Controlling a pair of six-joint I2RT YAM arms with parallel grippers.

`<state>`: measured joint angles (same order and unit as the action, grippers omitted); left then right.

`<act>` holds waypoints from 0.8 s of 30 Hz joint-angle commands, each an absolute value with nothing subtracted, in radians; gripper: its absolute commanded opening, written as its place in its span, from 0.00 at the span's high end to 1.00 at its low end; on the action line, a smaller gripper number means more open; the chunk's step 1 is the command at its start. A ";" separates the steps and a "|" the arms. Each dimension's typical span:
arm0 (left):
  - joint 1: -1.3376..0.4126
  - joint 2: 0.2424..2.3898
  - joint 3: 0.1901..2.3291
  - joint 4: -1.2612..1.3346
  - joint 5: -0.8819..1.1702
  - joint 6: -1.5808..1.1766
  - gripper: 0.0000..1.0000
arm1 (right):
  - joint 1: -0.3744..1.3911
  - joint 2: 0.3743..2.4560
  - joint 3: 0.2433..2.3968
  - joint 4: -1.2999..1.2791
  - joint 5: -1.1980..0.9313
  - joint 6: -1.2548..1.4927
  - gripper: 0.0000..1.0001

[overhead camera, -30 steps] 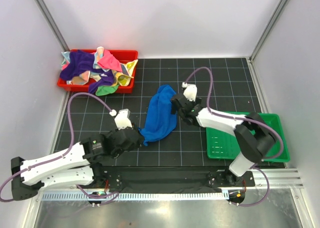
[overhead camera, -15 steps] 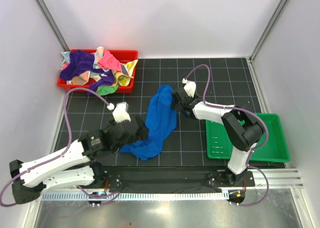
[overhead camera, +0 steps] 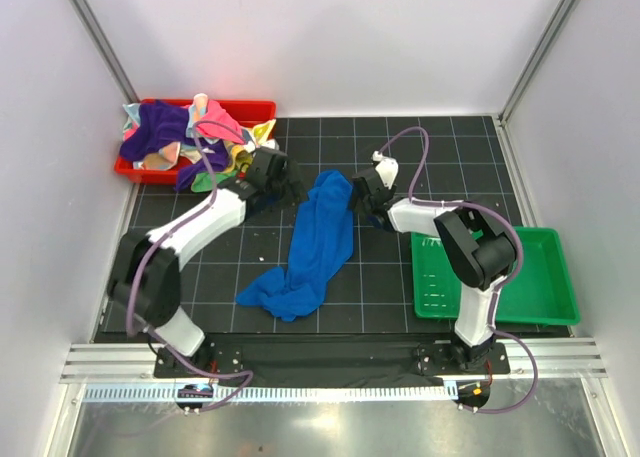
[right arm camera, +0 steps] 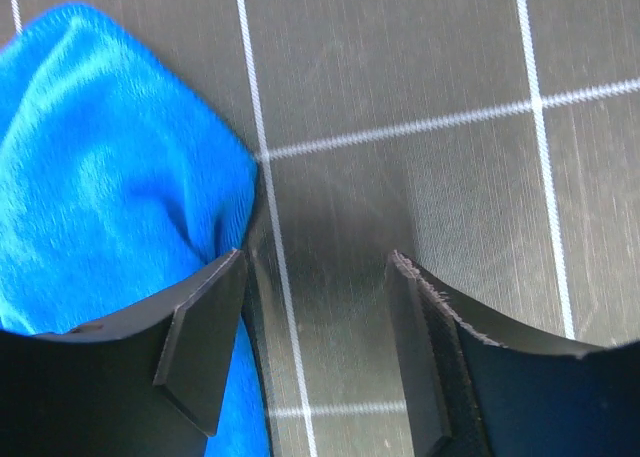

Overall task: Fold and stack the towels
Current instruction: Move the towel to the center of the board, then flatten out the crumpled towel

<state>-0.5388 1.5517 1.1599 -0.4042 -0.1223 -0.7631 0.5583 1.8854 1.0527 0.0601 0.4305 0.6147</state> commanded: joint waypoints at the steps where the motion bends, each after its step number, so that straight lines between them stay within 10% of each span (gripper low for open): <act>1: -0.468 1.691 1.250 -0.310 0.026 -0.692 0.24 | 0.558 1.917 1.097 0.140 0.399 0.614 0.36; 15: -0.436 2.106 1.569 -0.371 0.103 -0.638 0.27 | 0.560 2.031 1.218 0.124 0.315 0.594 0.49; 24: -0.440 2.086 1.534 -0.344 0.140 -0.670 0.78 | 0.560 2.026 1.239 0.101 0.298 0.581 0.86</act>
